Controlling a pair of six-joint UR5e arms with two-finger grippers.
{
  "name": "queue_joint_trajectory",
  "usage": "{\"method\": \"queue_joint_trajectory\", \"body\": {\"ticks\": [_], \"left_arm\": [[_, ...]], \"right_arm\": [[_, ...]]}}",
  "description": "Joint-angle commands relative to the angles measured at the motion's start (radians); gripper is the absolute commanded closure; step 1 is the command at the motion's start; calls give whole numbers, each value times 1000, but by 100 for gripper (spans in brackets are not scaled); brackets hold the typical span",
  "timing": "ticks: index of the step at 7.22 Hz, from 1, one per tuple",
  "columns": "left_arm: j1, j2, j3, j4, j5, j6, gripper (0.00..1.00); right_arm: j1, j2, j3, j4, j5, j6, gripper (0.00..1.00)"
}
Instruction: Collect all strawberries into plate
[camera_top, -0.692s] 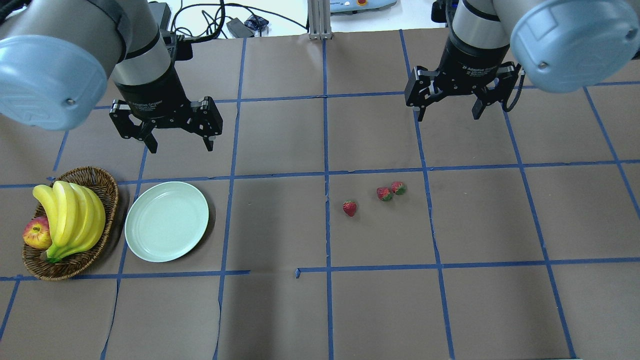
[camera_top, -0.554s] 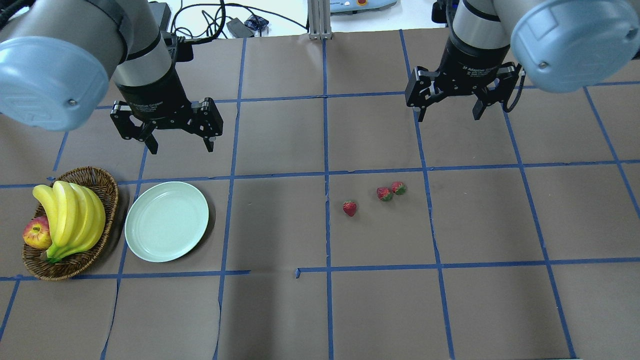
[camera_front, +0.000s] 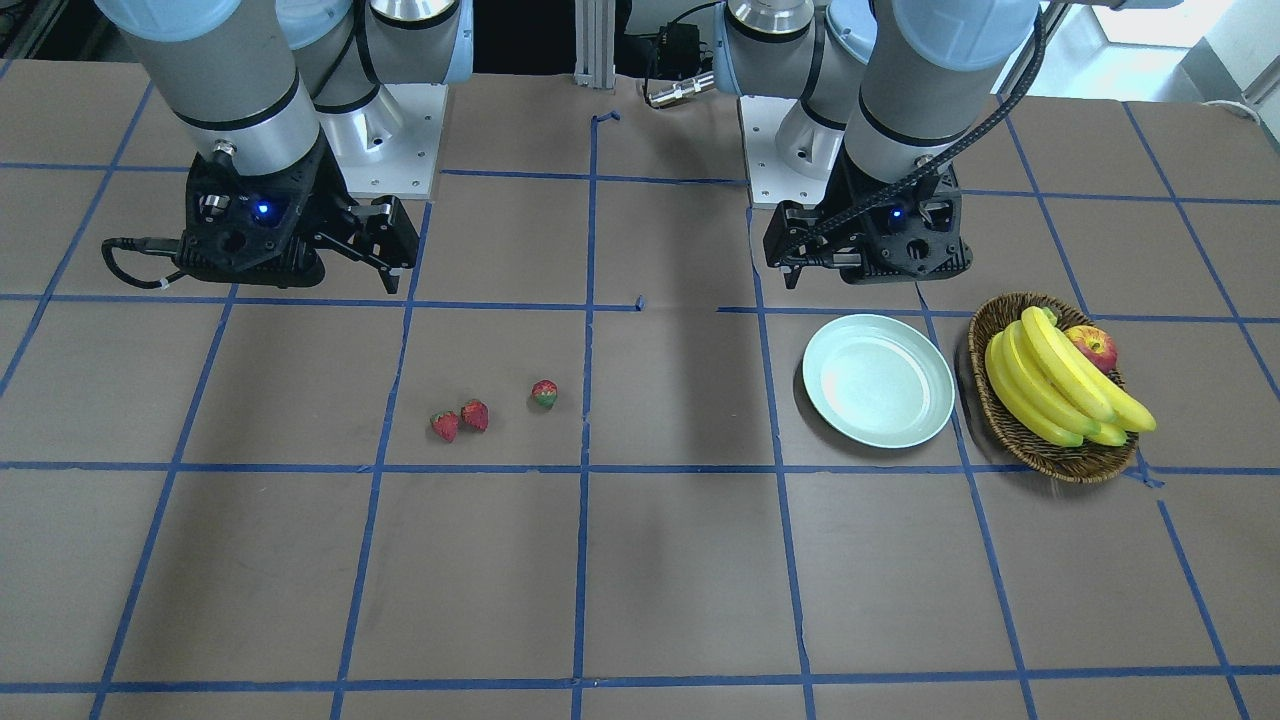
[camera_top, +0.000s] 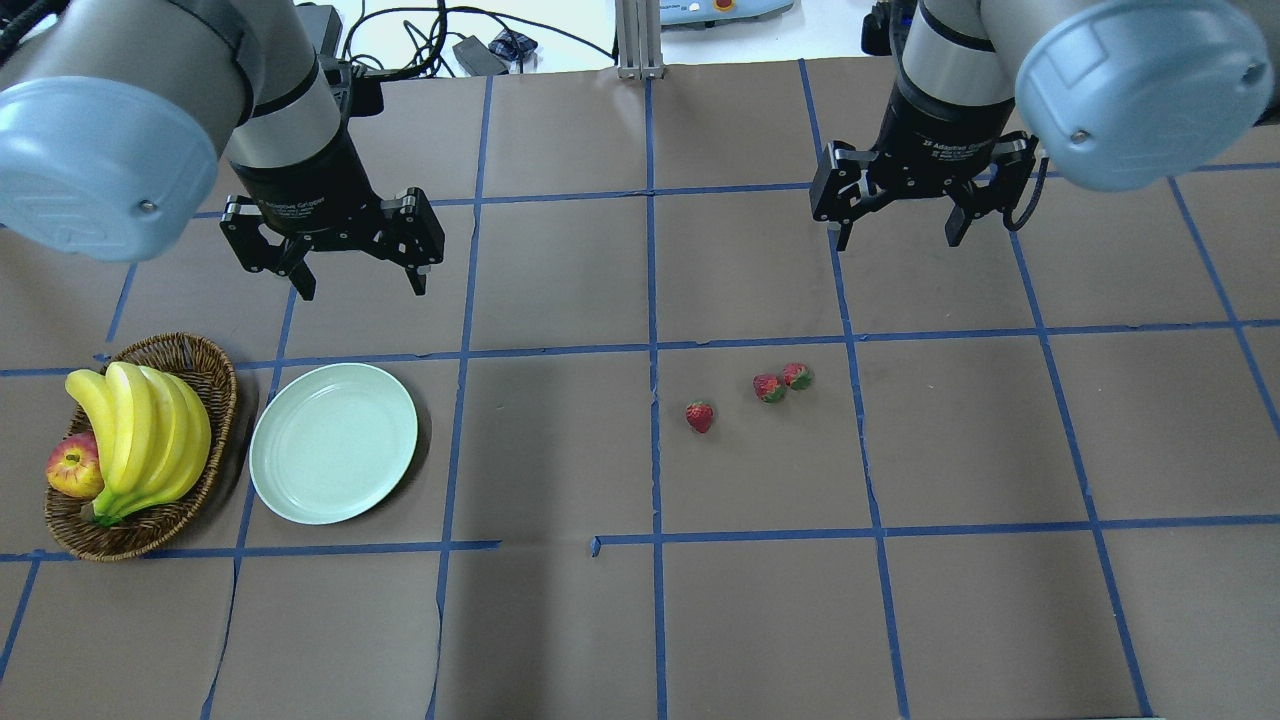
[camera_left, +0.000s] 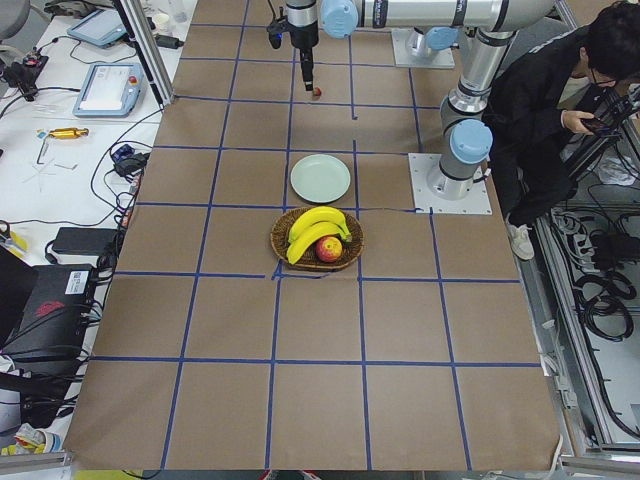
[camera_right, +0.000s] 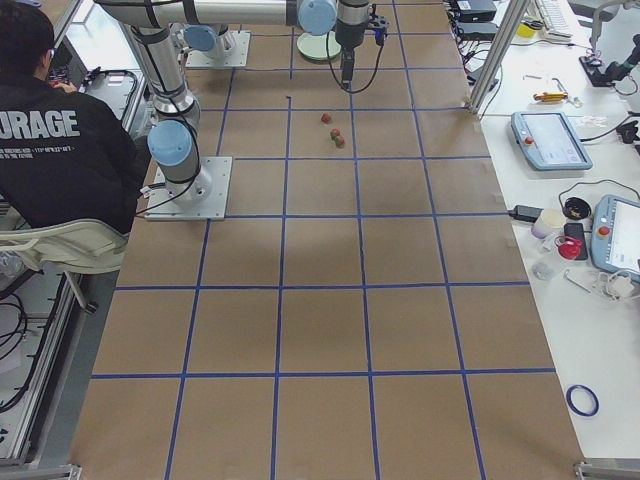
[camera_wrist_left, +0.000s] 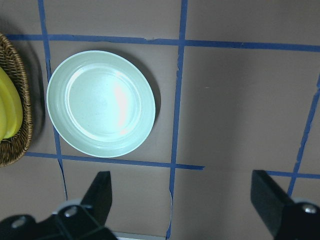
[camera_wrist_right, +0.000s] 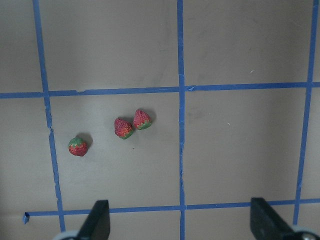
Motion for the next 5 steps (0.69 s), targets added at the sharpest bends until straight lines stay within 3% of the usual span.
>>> {"method": "queue_joint_trajectory", "body": {"ticks": [1, 5], "left_arm": [[0, -13, -3, 20, 1, 0, 0], [-3, -14, -35, 24, 1, 0, 0]], "right_arm": [[0, 6, 3, -3, -4, -11, 0], [1, 8, 8, 3, -1, -14, 0]]}}
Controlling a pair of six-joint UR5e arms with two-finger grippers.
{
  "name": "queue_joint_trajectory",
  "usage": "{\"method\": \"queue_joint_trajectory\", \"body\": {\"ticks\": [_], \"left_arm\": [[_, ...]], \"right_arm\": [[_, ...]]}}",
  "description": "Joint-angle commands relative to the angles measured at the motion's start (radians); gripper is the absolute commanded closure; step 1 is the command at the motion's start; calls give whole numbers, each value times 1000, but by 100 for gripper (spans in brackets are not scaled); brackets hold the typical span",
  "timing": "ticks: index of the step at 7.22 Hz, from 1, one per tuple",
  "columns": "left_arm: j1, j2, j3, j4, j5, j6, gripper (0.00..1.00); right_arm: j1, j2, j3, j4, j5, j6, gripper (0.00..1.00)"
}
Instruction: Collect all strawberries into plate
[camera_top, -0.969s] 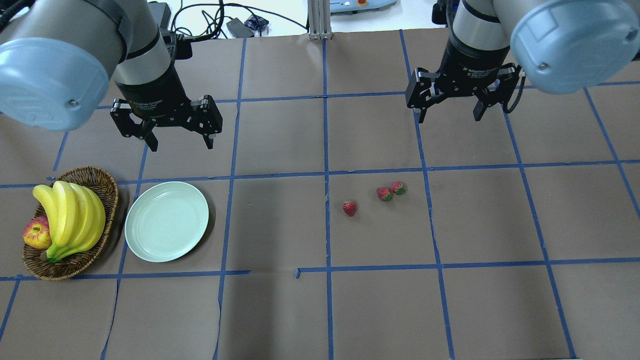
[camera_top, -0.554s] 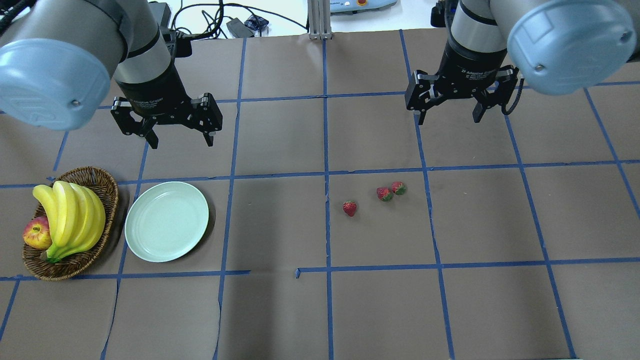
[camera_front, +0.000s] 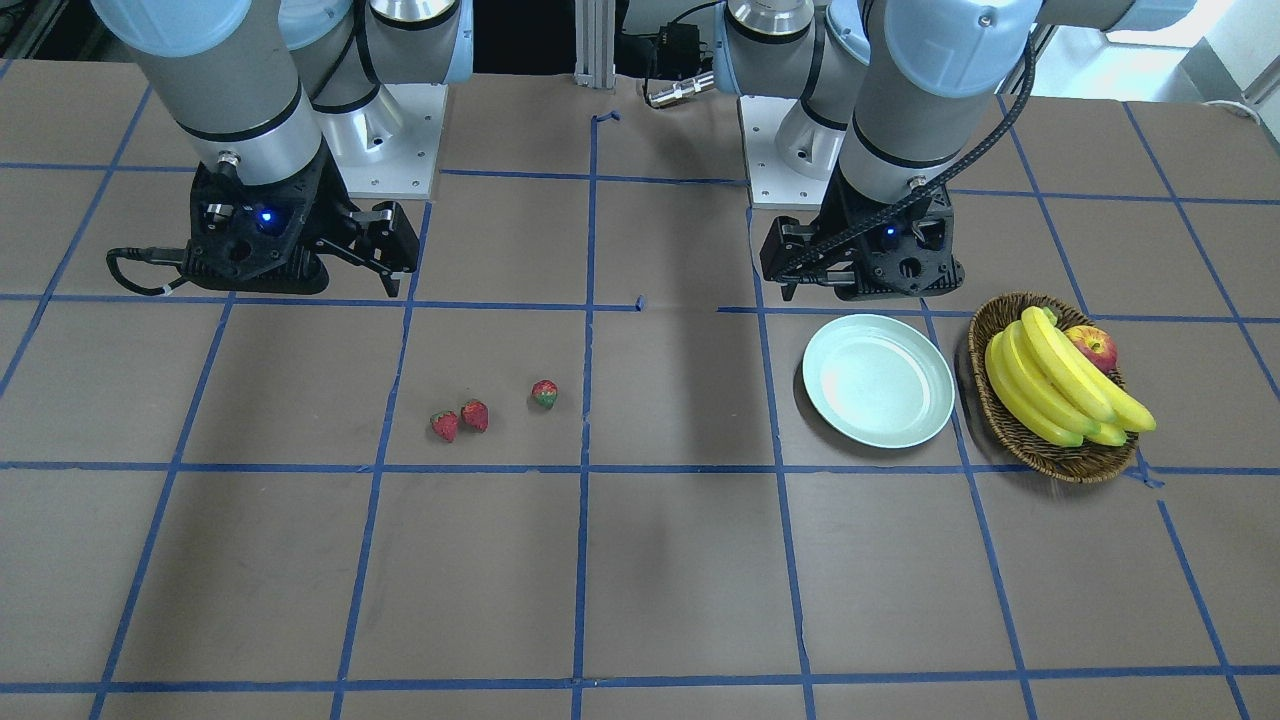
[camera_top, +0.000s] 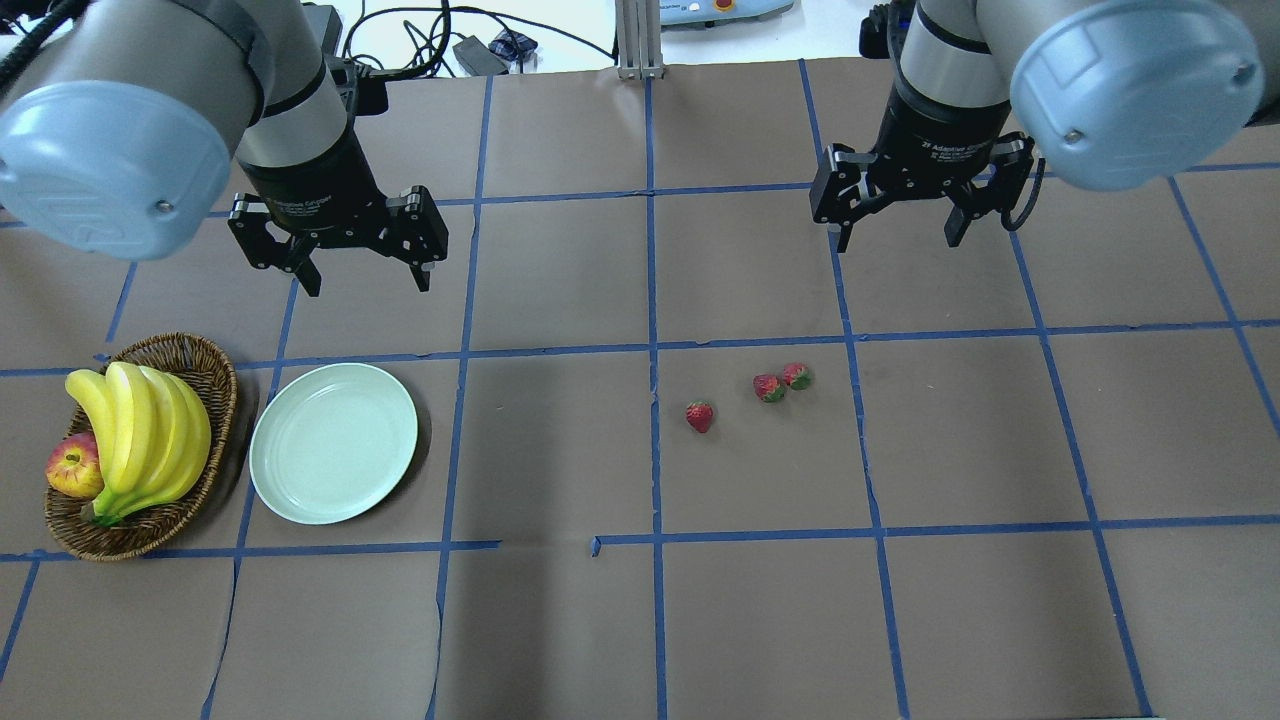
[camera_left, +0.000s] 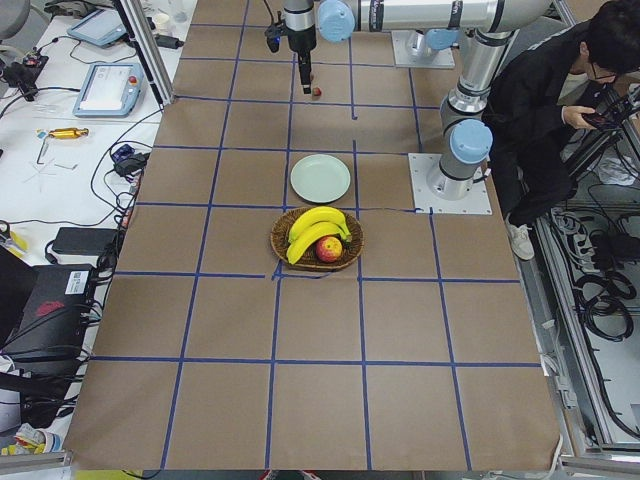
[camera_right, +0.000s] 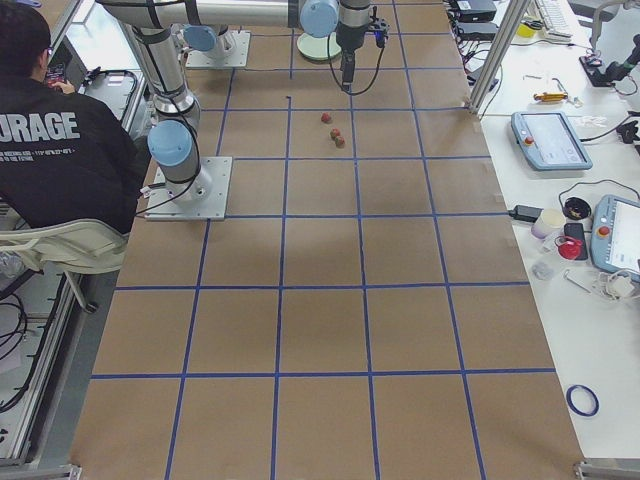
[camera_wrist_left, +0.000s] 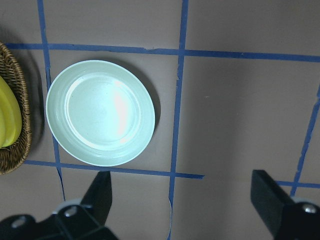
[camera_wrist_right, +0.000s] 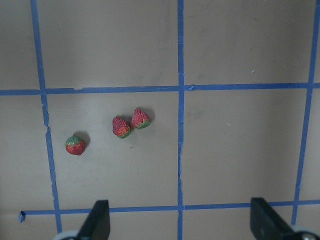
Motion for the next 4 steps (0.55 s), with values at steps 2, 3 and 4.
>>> {"method": "queue_joint_trajectory", "body": {"ticks": [2, 3, 4], "left_arm": [[-1, 1, -16, 4, 0, -1, 0], [-1, 1, -14, 4, -2, -1, 0], [-1, -1, -17, 4, -2, -1, 0]], "right_arm": [[1, 10, 11, -1, 2, 0, 0], [1, 19, 11, -6, -4, -2, 0], [1, 24, 12, -6, -2, -3, 0]]}}
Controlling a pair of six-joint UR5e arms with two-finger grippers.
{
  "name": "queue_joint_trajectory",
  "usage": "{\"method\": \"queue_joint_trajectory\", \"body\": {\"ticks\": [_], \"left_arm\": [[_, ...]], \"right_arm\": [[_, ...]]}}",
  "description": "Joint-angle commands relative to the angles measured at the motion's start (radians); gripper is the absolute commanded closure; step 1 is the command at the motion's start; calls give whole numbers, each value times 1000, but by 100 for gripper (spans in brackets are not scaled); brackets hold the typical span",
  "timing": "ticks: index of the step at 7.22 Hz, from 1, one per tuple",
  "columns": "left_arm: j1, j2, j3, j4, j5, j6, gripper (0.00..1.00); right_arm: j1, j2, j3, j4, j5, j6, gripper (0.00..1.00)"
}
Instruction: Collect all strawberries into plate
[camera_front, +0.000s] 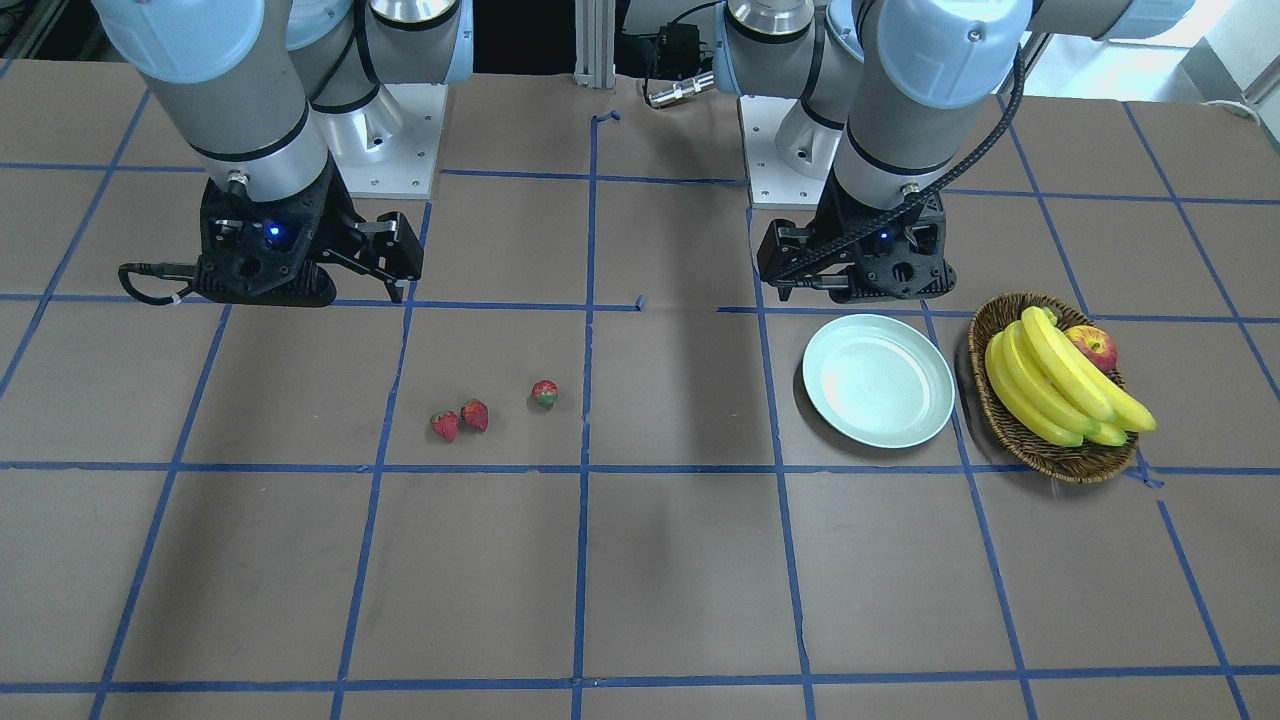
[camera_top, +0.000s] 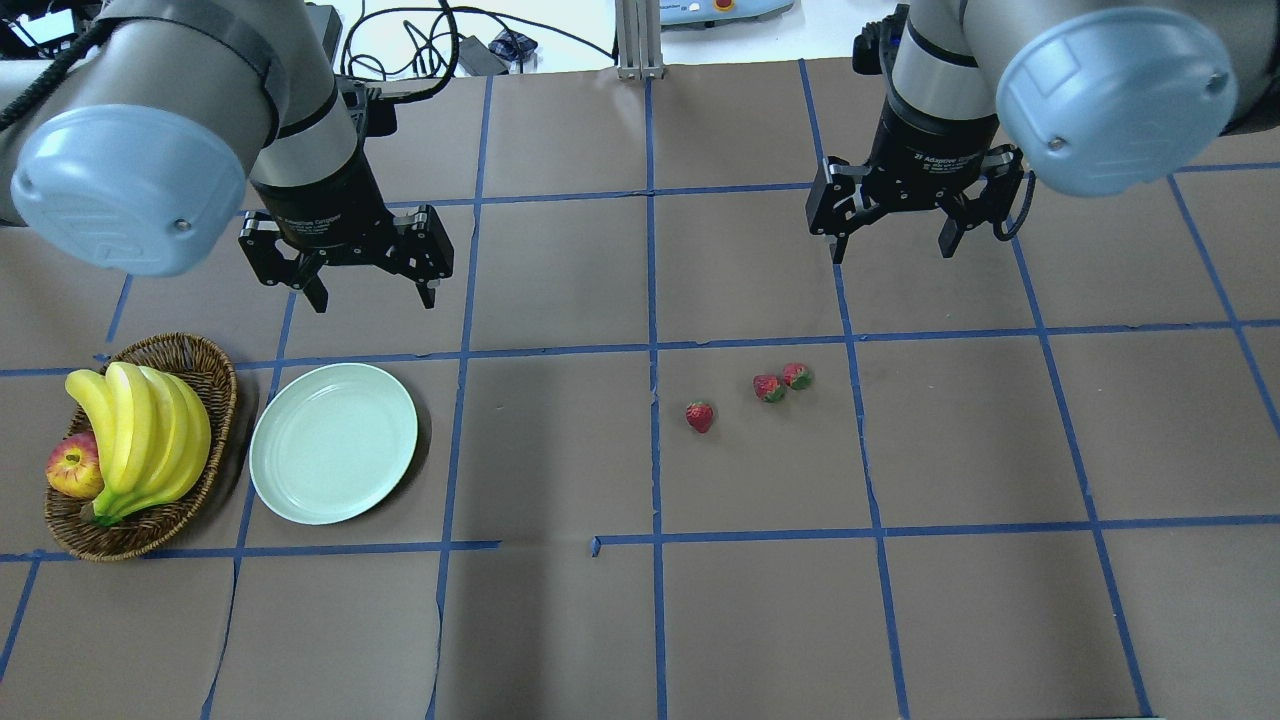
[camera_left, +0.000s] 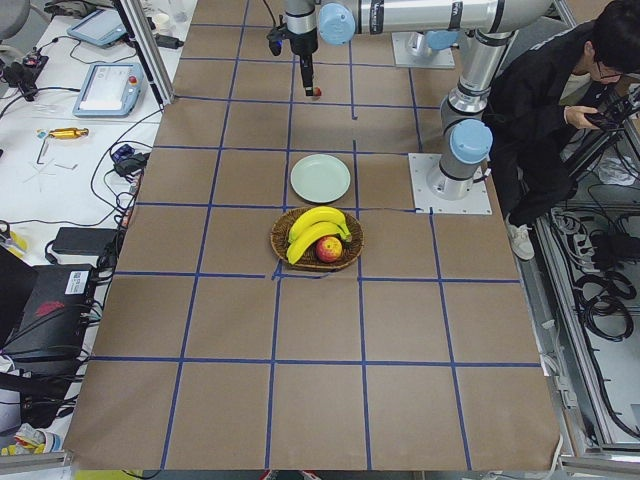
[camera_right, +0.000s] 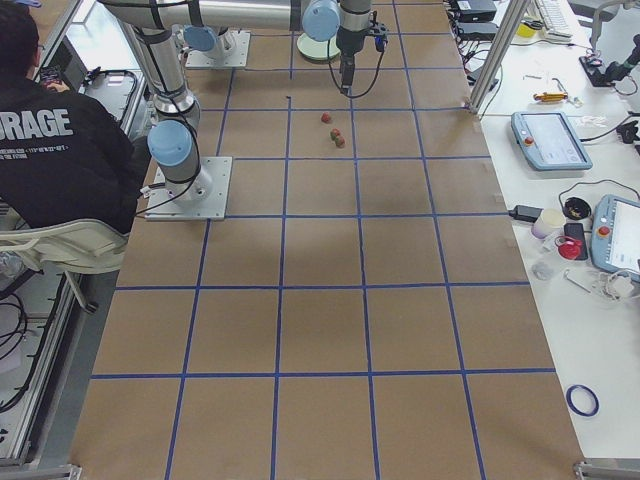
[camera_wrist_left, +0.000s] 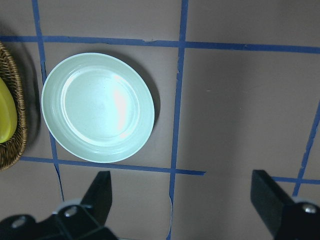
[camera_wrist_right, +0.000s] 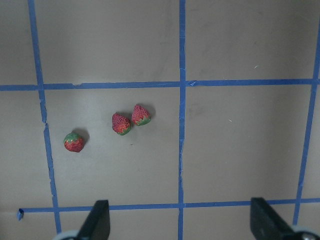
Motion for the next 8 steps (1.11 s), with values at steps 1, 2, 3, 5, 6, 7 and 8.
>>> {"method": "queue_joint_trajectory", "body": {"ticks": [1, 2, 3, 5, 6, 7, 8], "left_arm": [[0, -1, -2, 0, -1, 0, 0], [0, -3, -4, -1, -1, 0, 0], [0, -3, -4, 0, -2, -2, 0], [0, -4, -8, -1, -1, -2, 0], [0, -4, -23, 0, -1, -2, 0], [0, -4, -25, 0, -2, -2, 0], [0, -4, -27, 0, -2, -2, 0]], "right_arm": [[0, 9, 5, 1, -1, -2, 0], [0, 9, 5, 3, 2, -2, 0], [0, 9, 5, 4, -1, -2, 0], [2, 11, 10, 0, 15, 0, 0], [3, 18, 20, -5, 18, 1, 0], [3, 34, 25, -14, 7, -2, 0], [3, 43, 25, -14, 4, -3, 0]]}}
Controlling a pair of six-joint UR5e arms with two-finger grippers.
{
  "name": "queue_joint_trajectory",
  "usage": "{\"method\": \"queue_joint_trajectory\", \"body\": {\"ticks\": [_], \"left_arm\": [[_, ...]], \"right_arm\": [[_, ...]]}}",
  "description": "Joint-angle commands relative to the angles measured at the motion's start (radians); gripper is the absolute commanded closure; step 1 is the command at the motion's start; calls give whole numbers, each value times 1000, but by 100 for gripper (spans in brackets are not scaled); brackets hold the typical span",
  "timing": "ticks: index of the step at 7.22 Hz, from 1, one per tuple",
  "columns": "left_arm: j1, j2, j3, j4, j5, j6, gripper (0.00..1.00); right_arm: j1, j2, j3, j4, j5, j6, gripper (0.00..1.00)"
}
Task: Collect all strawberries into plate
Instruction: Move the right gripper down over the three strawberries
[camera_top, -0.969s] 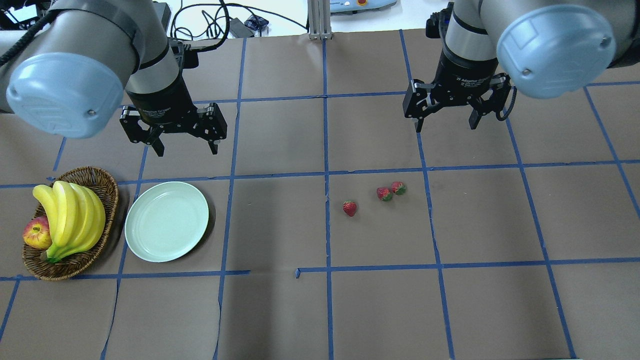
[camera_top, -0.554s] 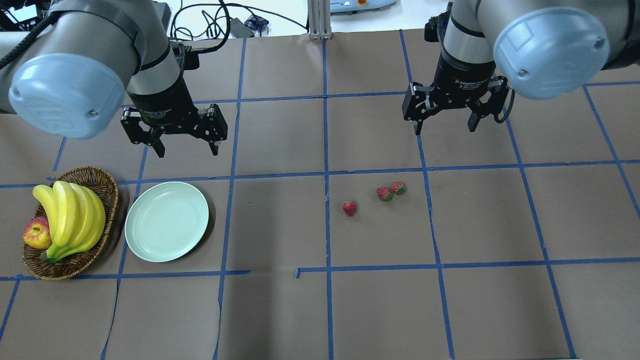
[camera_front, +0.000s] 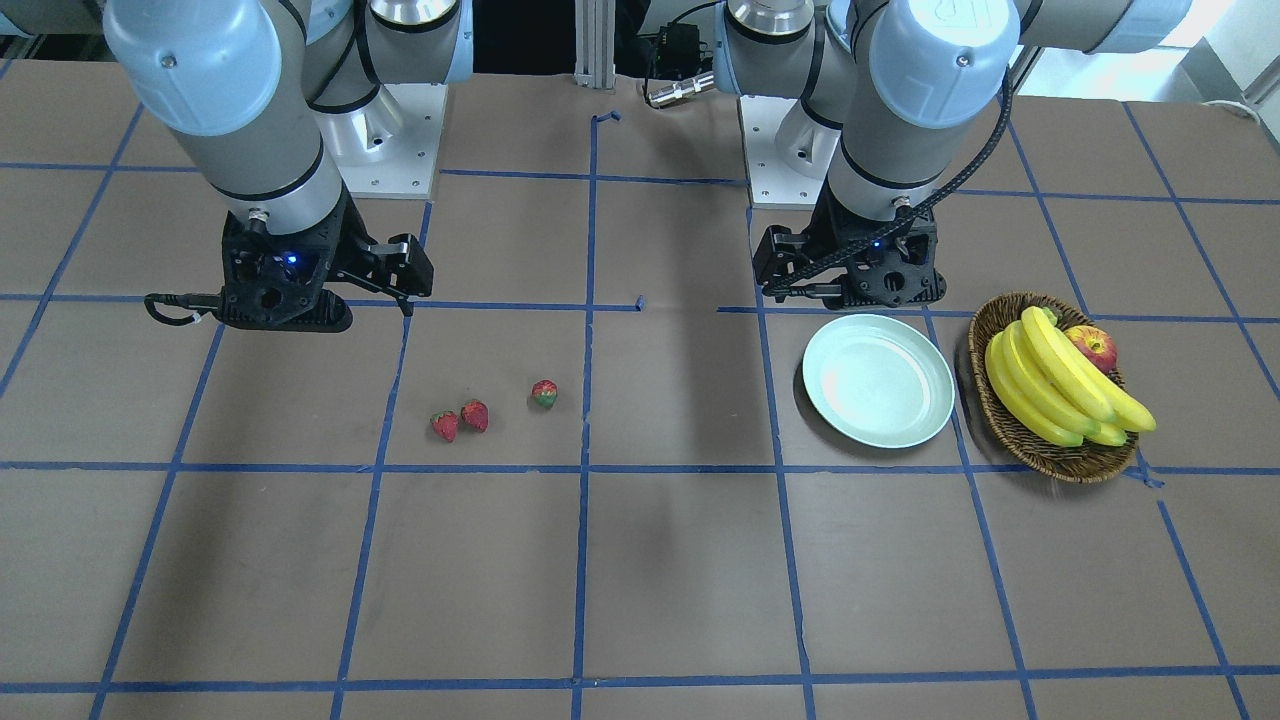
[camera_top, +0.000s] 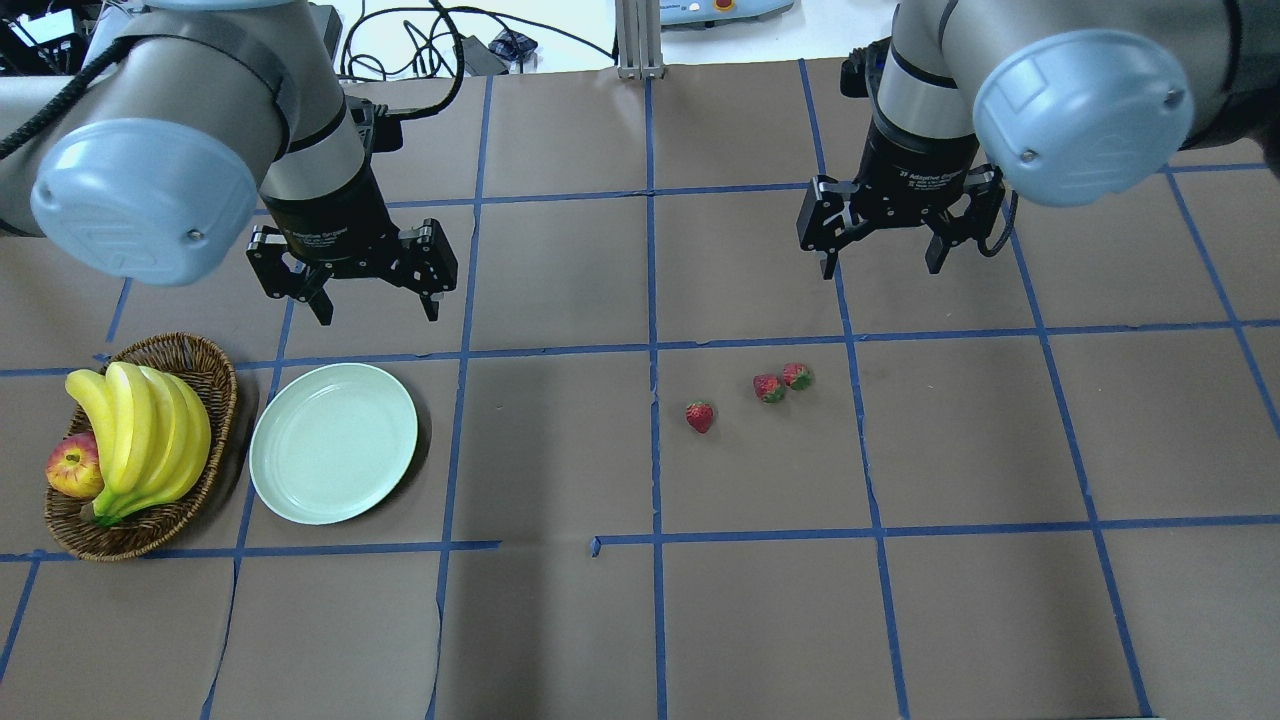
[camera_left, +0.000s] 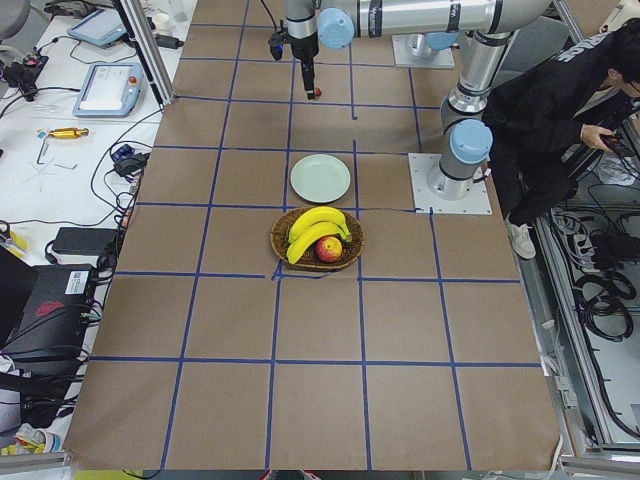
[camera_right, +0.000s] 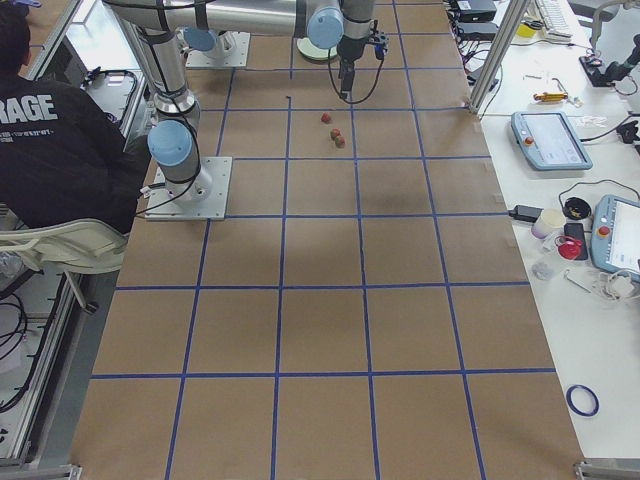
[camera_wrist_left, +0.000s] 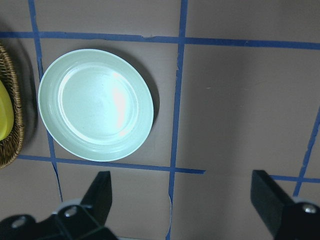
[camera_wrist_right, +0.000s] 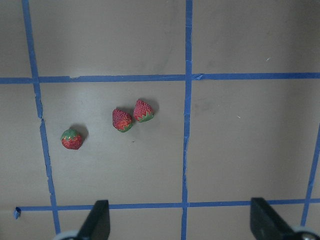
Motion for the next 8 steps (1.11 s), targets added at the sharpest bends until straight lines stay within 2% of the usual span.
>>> {"method": "queue_joint_trajectory", "body": {"ticks": [1, 5, 8], "left_arm": [[0, 0, -4, 0, -1, 0, 0], [0, -2, -5, 0, -2, -14, 0], [-2, -3, -17, 0, -7, -21, 0]], "right_arm": [[0, 13, 3, -4, -5, -2, 0], [2, 45, 24, -17, 9, -4, 0], [8, 179, 69, -198, 12, -5, 0]]}}
